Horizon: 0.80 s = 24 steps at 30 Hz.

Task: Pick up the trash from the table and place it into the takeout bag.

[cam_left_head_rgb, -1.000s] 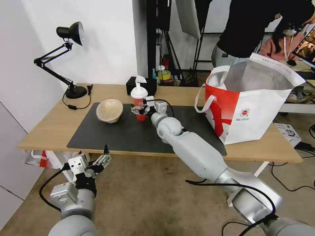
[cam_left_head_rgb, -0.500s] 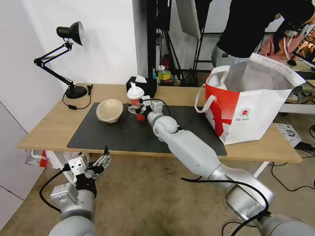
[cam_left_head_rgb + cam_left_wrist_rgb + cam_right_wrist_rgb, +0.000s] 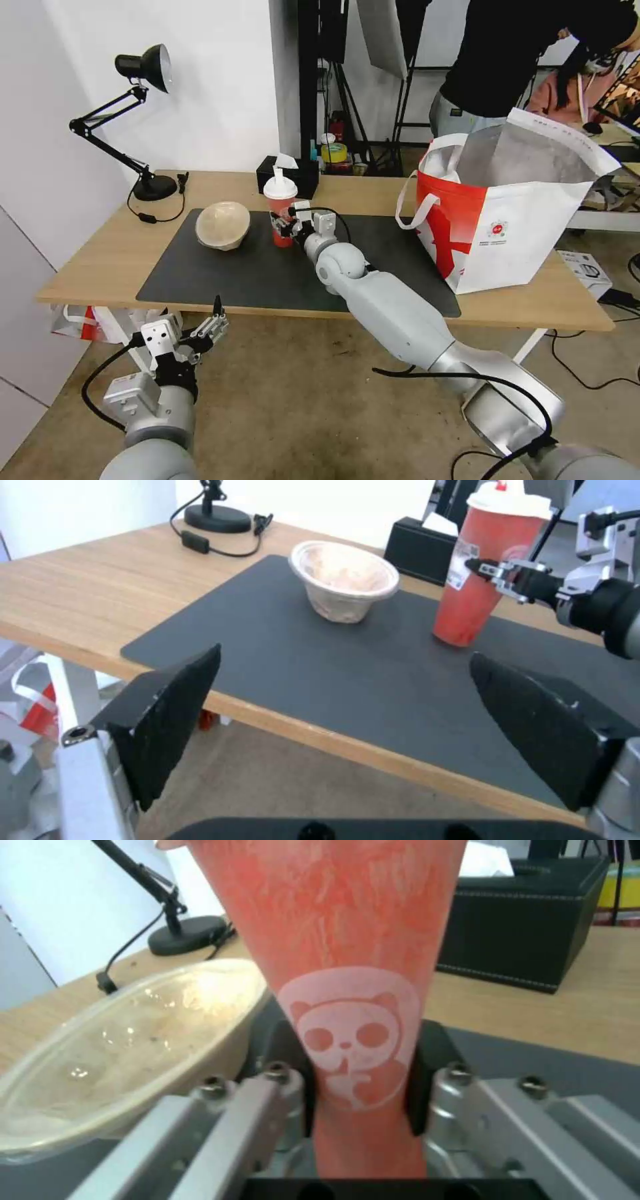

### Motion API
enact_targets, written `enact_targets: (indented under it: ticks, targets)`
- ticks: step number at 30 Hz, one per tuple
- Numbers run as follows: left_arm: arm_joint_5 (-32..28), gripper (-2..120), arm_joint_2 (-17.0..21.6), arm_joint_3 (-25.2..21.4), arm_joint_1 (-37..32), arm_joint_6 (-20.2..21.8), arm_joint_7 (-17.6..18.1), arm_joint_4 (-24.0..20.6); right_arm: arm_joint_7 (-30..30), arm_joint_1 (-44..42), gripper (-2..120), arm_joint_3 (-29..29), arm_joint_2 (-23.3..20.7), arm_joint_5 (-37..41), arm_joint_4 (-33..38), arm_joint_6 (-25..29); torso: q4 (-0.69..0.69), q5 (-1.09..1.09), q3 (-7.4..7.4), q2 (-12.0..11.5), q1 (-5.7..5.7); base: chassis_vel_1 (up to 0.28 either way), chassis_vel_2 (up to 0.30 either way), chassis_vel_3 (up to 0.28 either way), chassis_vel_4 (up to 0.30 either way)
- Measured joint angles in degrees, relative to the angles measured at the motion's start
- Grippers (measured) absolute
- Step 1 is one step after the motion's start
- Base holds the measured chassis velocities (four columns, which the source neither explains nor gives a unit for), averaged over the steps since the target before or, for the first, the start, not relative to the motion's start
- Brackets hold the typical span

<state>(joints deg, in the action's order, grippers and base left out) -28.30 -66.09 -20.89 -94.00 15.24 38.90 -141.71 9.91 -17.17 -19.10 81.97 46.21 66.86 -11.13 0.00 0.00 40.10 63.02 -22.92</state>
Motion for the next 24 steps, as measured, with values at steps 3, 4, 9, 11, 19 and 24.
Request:
enact_targets:
  ticks: [3, 4, 9, 11, 19, 24]
  targets:
    - [0.1, 100, -0.1, -0.2, -0.4, -0.1, 0.0, -0.3, 0.1, 0.0, 15, 0.2, -0.3, 0.1, 0.8, 0.0, 0.01, 0.00, 0.00, 0.0, 0.00, 0.000, 0.000, 0.000, 0.000]
    - [0.2, 100, -0.1, -0.3, -0.6, -0.1, 0.0, -0.4, 0.2, 0.0, 11, 0.4, -0.6, 0.2, 1.6, 0.0, 0.01, 0.00, 0.00, 0.0, 0.00, 0.000, 0.000, 0.000, 0.000]
    - [0.2, 100, 0.2, -0.8, -0.8, -0.2, 0.0, -0.7, 1.5, 0.0, 3, 1.4, -2.8, 1.1, 6.4, -0.1, 0.01, 0.00, 0.00, 0.0, 0.00, 0.000, 0.000, 0.000, 0.000]
    - [0.2, 100, 0.3, -0.8, -0.8, -0.2, 0.0, -0.7, 1.5, 0.0, 3, 1.4, -2.9, 1.2, 6.5, -0.1, 0.01, 0.00, 0.00, 0.0, 0.00, 0.000, 0.000, 0.000, 0.000]
    - [0.8, 100, -0.5, -0.7, -0.8, -0.7, 0.1, -0.9, 7.6, 0.8, 3, 4.4, -13.8, 9.1, 22.9, -4.2, -0.01, 0.01, 0.00, 0.0, 0.00, 0.000, 0.000, 0.000, 0.000]
    - [1.1, 100, -0.6, -0.8, -1.2, -1.1, 0.0, -1.2, 13.0, 0.7, 3, 7.1, -20.8, 15.5, 32.7, -8.6, -0.01, 0.01, 0.00, 0.0, 0.00, 0.000, 0.000, 0.000, 0.000]
